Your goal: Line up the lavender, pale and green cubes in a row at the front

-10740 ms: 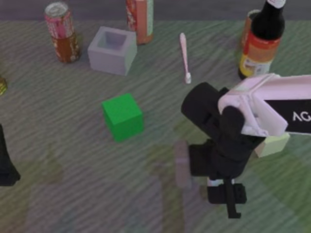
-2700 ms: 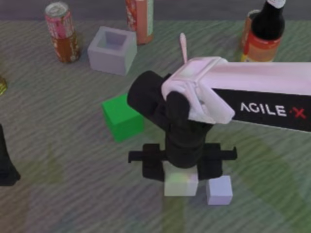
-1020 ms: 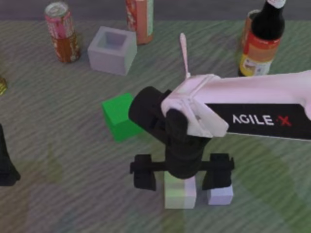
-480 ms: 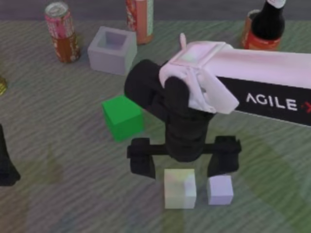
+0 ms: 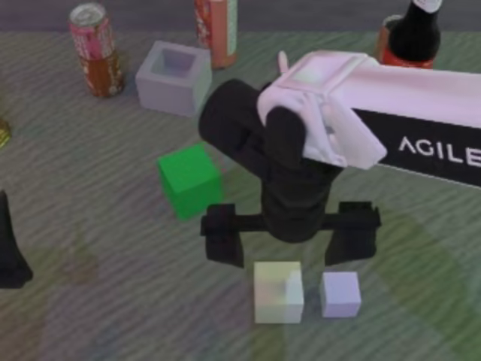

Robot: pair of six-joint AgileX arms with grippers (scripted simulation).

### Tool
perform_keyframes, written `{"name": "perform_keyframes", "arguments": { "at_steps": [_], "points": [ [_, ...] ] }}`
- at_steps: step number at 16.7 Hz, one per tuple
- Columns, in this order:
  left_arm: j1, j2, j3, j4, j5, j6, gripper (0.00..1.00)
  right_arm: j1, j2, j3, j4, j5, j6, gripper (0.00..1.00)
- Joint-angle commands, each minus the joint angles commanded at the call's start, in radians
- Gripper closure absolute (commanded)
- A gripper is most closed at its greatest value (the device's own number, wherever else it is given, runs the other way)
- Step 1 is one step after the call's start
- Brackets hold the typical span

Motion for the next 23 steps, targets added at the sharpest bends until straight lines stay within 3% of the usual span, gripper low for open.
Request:
{"name": "perform_keyframes", "arguments": {
  "at_steps": [6, 13, 18, 23],
  "points": [
    [-0.110, 0.323, 0.333, -0.283, 0.039, 0.106, 0.00, -0.117, -0.287, -0.204, 0.133, 0.075, -0.134, 0.00],
    [-0.282, 1.064, 1.002, -0.795, 0.076, 0.308, 0.00, -0.367, -0.944, -0.674, 0.431, 0.145, -0.411, 0.00],
    [-0.376, 1.621, 1.438, -1.098, 0.077, 0.444, 0.00, -0.559, -1.396, -1.038, 0.668, 0.137, -0.600, 0.00],
    [-0.430, 1.999, 1.736, -1.247, 0.052, 0.553, 0.00, -0.715, -1.713, -1.329, 0.893, 0.076, -0.745, 0.00]
  ]
}}
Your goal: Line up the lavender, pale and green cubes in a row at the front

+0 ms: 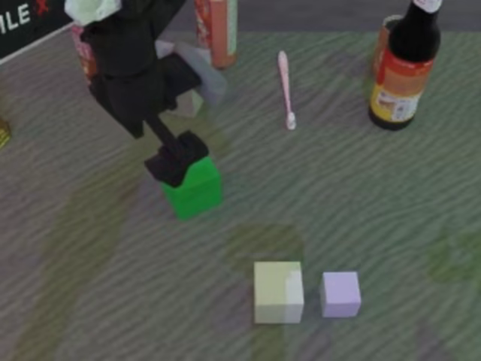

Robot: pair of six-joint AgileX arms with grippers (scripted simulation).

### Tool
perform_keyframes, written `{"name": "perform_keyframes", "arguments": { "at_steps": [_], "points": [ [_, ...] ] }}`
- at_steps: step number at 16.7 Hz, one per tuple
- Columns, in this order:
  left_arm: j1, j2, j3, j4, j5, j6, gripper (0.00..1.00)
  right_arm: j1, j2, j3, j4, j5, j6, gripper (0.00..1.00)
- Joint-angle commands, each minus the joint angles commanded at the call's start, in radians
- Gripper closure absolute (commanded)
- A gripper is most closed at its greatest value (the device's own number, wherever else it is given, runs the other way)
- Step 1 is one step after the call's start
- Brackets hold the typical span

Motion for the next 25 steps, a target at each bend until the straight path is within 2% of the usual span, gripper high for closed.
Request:
{"name": "perform_keyframes", "arguments": {
  "at_steps": [5, 8, 16, 22, 25],
  "points": [
    [-0.018, 0.217, 0.202, -0.034, -0.037, 0.067, 0.00, -0.095, -0.205, -0.170, 0.169, -0.074, -0.081, 0.00],
    [-0.019, 0.265, 0.250, -0.024, -0.052, 0.082, 0.00, -0.120, -0.251, -0.209, 0.216, -0.099, -0.097, 0.00],
    [-0.016, 0.269, 0.236, -0.004, -0.053, 0.084, 0.00, -0.122, -0.255, -0.212, 0.221, -0.102, -0.099, 0.00],
    [-0.017, 0.325, 0.072, 0.228, -0.053, 0.085, 0.00, -0.122, -0.255, -0.212, 0.221, -0.102, -0.099, 0.00],
    [-0.017, 0.345, 0.024, 0.286, -0.053, 0.086, 0.00, -0.122, -0.255, -0.212, 0.221, -0.102, -0.099, 0.00]
  ]
}}
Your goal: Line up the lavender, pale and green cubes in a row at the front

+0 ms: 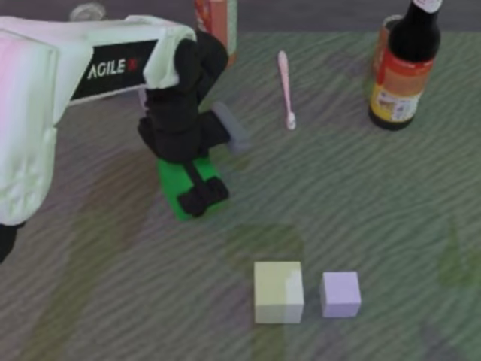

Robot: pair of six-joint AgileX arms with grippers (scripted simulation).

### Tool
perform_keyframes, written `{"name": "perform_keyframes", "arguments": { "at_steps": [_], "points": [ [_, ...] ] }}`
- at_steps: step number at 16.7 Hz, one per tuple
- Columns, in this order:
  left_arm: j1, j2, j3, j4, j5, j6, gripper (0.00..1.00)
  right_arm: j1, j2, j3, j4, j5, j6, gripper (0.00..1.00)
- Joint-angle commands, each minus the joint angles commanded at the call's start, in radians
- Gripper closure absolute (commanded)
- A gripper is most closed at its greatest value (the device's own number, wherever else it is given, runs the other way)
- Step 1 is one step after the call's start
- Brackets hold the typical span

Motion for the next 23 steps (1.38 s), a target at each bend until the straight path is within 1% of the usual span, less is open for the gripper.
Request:
{"name": "perform_keyframes", "arguments": {
  "at_steps": [3, 16, 17, 23],
  "points": [
    [0.000, 0.000, -0.001, 0.001, 0.000, 0.000, 0.00, 0.000, 0.000, 0.000, 0.000, 0.000, 0.000, 0.00],
    [0.000, 0.000, -0.001, 0.001, 0.000, 0.000, 0.98, 0.000, 0.000, 0.000, 0.000, 0.000, 0.000, 0.00],
    [0.000, 0.000, -0.001, 0.001, 0.000, 0.000, 1.00, 0.000, 0.000, 0.000, 0.000, 0.000, 0.000, 0.00],
    [0.000, 0.000, -0.001, 0.001, 0.000, 0.000, 1.00, 0.000, 0.000, 0.000, 0.000, 0.000, 0.000, 0.00]
  ]
}}
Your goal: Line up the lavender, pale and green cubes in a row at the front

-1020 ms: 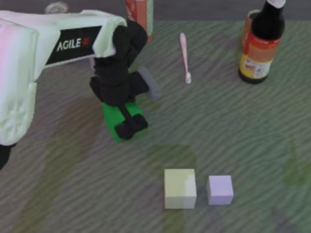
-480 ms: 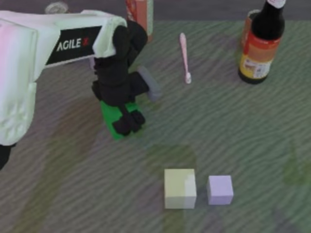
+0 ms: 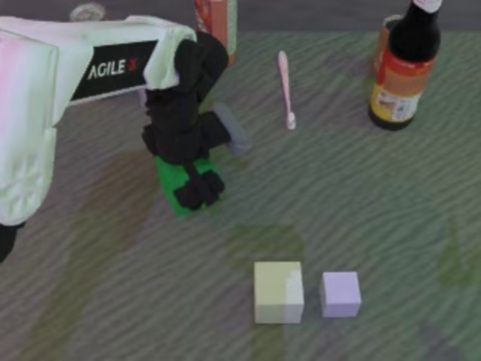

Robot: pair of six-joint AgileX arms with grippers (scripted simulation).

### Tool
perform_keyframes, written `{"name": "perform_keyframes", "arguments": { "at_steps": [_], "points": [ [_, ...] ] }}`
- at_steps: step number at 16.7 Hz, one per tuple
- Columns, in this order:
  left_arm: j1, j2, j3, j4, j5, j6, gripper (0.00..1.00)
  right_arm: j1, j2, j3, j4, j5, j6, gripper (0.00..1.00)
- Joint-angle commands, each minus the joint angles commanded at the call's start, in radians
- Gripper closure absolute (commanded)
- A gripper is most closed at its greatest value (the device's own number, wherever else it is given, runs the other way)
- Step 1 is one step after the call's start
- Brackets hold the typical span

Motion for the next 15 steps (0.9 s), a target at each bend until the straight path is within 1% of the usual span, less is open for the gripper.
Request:
{"name": "perform_keyframes", "arguments": {
  "at_steps": [4, 10, 15],
  "points": [
    [0.002, -0.013, 0.016, -0.022, 0.003, -0.001, 1.00, 0.000, 0.000, 0.000, 0.000, 0.000, 0.000, 0.00],
    [0.018, -0.067, 0.154, -0.222, 0.002, -0.002, 1.00, 0.000, 0.000, 0.000, 0.000, 0.000, 0.000, 0.00],
    [0.014, -0.073, 0.166, -0.237, 0.002, -0.001, 1.00, 0.000, 0.000, 0.000, 0.000, 0.000, 0.000, 0.00]
  ]
}}
